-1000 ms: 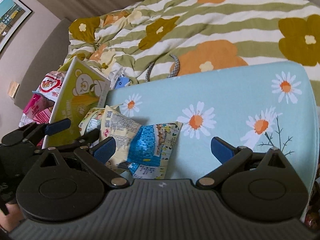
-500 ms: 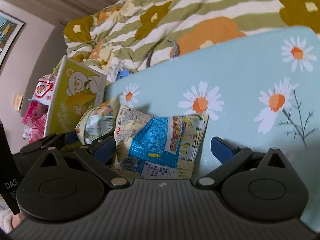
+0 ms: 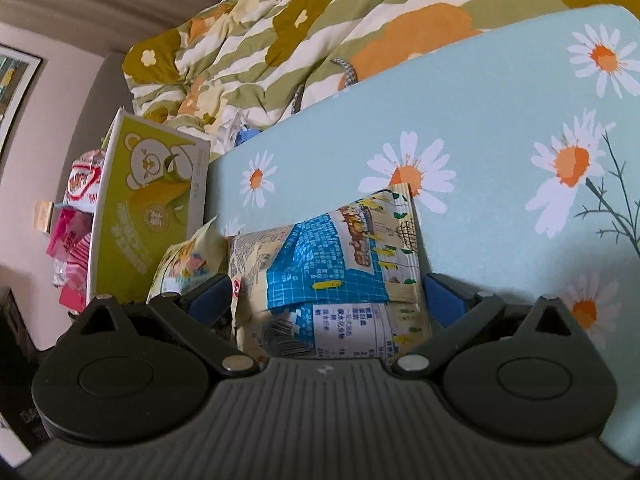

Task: Organize snacks
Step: 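Grasp the yellow cartoon bag with the left gripper while the right grasps the blue-yellow bag, then carry both bags into the box and open both grippers to release them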

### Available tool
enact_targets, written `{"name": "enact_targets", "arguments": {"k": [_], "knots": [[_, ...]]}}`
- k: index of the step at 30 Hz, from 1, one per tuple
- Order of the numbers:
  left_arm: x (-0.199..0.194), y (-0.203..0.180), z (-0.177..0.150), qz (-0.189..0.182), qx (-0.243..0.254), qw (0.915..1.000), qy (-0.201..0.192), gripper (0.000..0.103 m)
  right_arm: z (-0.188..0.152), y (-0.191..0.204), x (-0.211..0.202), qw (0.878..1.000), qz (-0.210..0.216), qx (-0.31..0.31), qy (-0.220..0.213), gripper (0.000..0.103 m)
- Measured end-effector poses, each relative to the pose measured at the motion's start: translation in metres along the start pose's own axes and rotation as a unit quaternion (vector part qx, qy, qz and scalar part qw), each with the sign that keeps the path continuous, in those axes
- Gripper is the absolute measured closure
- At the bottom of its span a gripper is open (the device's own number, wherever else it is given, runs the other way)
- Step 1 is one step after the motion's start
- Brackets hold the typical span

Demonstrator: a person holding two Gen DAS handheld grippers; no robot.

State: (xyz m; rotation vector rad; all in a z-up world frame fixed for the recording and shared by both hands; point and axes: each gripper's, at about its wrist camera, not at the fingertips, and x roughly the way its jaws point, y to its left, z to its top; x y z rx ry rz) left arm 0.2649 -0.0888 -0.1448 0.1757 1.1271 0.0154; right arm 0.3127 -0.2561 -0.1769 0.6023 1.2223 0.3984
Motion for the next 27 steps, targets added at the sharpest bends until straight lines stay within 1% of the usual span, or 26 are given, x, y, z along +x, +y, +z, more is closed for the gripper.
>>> {"name": "enact_targets", "arguments": {"k": [2, 5, 7, 10, 13, 20, 23, 27], "knots": [[-0.001, 0.001, -0.004, 0.001, -0.005, 1.0000, 0.001, 0.046, -0.001, 0.004, 0.000, 1.000, -0.008, -0.018, 0.001, 0.000], [-0.004, 0.002, -0.008, 0.003, -0.010, 0.9999, 0.000, 0.046, -0.004, 0.005, 0.000, 0.999, -0.009, -0.036, 0.003, 0.000], [-0.008, 0.002, -0.010, 0.002, -0.013, 0.9999, -0.005, 0.046, -0.006, 0.005, 0.000, 0.999, -0.005, -0.040, 0.004, 0.009], [-0.017, 0.000, -0.012, 0.000, -0.014, 0.9997, -0.017, 0.046, -0.008, 0.006, -0.005, 0.999, 0.002, -0.046, -0.001, 0.014], [-0.031, -0.002, -0.013, -0.007, -0.017, 0.9993, -0.033, 0.046, -0.012, 0.006, -0.015, 0.999, -0.006, -0.052, -0.015, 0.016], [-0.085, 0.003, -0.017, -0.023, -0.033, 0.9948, -0.093, 0.046, -0.016, 0.016, -0.056, 0.996, -0.015, -0.065, -0.064, 0.016], [-0.115, 0.012, -0.021, -0.029, -0.045, 0.9910, -0.123, 0.046, -0.018, 0.029, -0.078, 0.993, -0.017, -0.081, -0.088, 0.016], [-0.155, 0.032, -0.029, -0.036, -0.063, 0.9836, -0.165, 0.046, -0.022, 0.058, -0.105, 0.986, -0.009, -0.111, -0.123, 0.016]]}}
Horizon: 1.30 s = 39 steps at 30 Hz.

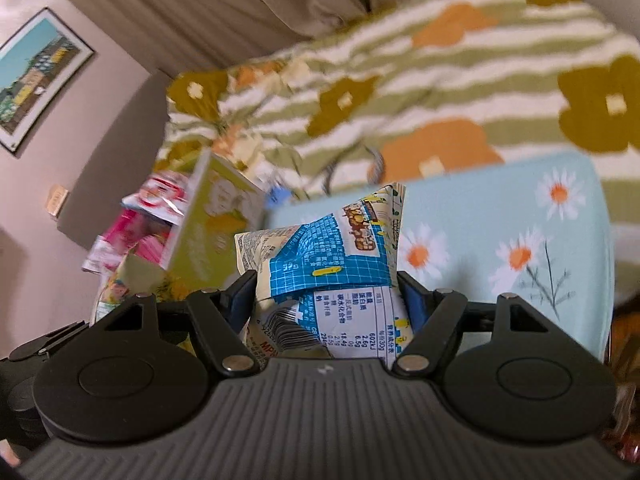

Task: Organize snacks
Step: 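Carry both bags into the box and open both grippers to release them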

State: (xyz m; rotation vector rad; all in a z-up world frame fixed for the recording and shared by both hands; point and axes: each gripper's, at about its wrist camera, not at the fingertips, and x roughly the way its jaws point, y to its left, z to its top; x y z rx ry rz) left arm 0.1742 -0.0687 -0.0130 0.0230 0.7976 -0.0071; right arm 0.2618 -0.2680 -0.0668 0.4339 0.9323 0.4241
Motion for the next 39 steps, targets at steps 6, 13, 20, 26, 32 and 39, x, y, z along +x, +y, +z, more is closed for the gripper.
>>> {"name": "enact_targets", "arguments": {"k": [6, 13, 20, 26, 32, 39], "knots": [[-0.046, 0.043, 0.005, -0.004, -0.019, 0.9986, -0.049, 0.046, 0.003, 0.055, -0.029, 0.998, 0.018, -0.037, -0.048, 0.016], [-0.073, 0.119, 0.008, -0.005, -0.027, 0.9965, -0.079, 0.046, -0.014, 0.128, -0.039, 0.993, 0.025, -0.054, -0.097, 0.016], [-0.062, 0.195, 0.012, -0.009, -0.020, 0.9973, -0.069, 0.045, -0.030, 0.191, -0.011, 0.994, 0.022, -0.026, -0.108, 0.016], [-0.021, 0.239, 0.009, -0.029, -0.003, 0.9991, -0.031, 0.043, -0.042, 0.231, 0.020, 0.993, -0.005, -0.022, -0.117, 0.016], [-0.007, 0.249, -0.005, -0.043, 0.010, 0.9987, -0.028, 0.001, -0.052, 0.255, 0.052, 0.993, -0.034, -0.016, -0.108, 0.015], [-0.019, 0.267, -0.020, -0.046, -0.024, 0.9983, -0.028, 0.000, -0.060, 0.270, 0.069, 0.994, -0.052, -0.029, -0.095, 0.015]]}}
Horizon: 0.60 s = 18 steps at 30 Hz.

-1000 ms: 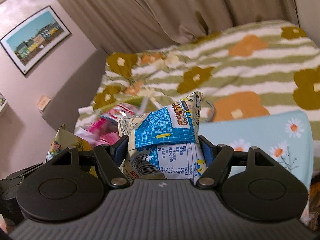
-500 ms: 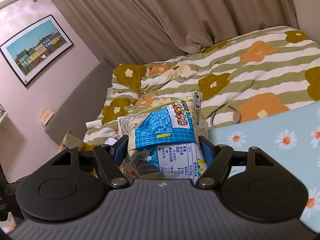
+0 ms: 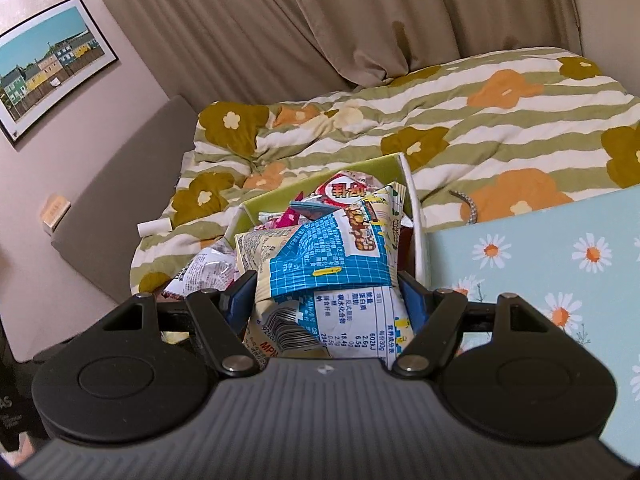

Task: Organize snacks
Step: 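Carry both bags into the box and open both grippers to release them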

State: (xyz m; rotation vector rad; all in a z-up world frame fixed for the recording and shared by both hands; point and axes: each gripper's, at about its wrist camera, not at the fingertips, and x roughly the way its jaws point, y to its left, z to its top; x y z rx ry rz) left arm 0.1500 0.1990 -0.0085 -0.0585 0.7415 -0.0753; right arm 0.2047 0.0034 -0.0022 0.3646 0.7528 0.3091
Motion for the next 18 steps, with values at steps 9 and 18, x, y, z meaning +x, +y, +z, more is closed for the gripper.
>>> {"name": "enact_targets", "arguments": {"k": [9, 18], "knots": [[-0.023, 0.022, 0.004, 0.009, -0.010, 0.9998, -0.014, 0.000, 0.001, 0.023, 0.005, 1.000, 0.014, -0.017, -0.008, 0.013], [-0.017, 0.032, -0.012, -0.004, -0.015, 0.9998, 0.008, 0.000, -0.013, 0.038, 0.027, 0.999, -0.015, -0.027, -0.025, 0.000]]}}
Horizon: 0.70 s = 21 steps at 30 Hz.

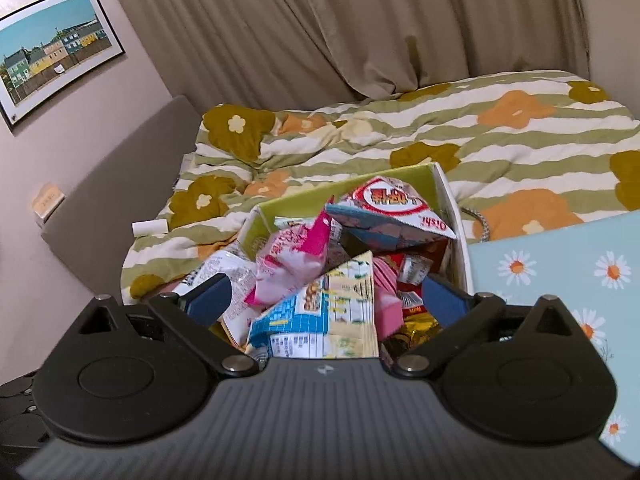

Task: Organize snacks
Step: 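Carry both bags into the box and open both grippers to release them, then lift both grippers up out of the box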

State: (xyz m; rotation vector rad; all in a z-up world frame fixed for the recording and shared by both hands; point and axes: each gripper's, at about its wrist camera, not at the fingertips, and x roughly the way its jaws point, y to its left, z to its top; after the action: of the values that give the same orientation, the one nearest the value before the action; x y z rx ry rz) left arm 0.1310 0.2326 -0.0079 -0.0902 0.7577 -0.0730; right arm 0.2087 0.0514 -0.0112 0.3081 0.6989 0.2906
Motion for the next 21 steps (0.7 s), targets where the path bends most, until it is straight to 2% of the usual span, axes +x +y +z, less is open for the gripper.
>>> {"name": "enact_targets", "arguments": {"k": [5, 10, 21], "knots": [[-0.007, -0.001, -0.002, 0.000, -0.007, 1.0000, -0.001, 0.000, -0.009, -0.005, -0.012, 1.000, -0.003, 0.003, -0.011, 0.000], [-0.027, -0.015, 0.003, 0.009, 0.004, 0.9995, -0.031, 0.000, -0.004, -0.005, -0.034, 1.000, -0.006, -0.002, -0.026, 0.000], [-0.082, -0.065, -0.005, 0.022, 0.024, 0.9953, -0.091, 0.000, -0.008, -0.017, -0.120, 0.996, -0.043, -0.050, -0.062, 0.000]]}}
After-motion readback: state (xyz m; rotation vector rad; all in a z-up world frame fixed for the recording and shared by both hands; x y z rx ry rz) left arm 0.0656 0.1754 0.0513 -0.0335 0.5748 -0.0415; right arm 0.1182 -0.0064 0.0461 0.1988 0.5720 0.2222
